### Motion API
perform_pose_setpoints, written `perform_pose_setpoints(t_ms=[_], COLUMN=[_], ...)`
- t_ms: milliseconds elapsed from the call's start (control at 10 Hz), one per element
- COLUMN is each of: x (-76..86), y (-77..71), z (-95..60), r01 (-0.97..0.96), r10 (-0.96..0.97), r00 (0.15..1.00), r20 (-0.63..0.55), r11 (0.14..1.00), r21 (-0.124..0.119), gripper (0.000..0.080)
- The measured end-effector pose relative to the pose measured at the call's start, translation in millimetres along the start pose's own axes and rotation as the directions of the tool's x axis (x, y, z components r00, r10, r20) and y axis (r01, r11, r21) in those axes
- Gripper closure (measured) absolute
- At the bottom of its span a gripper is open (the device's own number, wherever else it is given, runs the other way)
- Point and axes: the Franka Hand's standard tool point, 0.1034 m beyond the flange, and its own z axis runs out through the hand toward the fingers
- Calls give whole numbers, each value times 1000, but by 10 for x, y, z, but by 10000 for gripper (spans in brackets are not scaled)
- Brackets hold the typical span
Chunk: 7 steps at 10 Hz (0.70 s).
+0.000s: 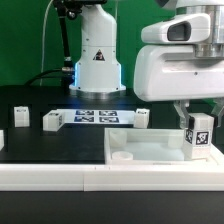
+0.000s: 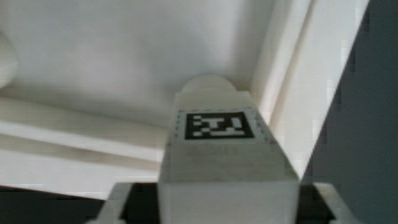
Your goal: Assemble one leg
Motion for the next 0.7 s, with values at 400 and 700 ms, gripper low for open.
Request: perform_pose_setpoints(t_ms=[400, 700], x=[17, 13], y=[-7, 5], z=[9, 23], r01=[-342, -625], r10=[341, 624], r00=[940, 781], r20=[16, 20], r11=[940, 781], r21=[8, 6], gripper=[508, 508])
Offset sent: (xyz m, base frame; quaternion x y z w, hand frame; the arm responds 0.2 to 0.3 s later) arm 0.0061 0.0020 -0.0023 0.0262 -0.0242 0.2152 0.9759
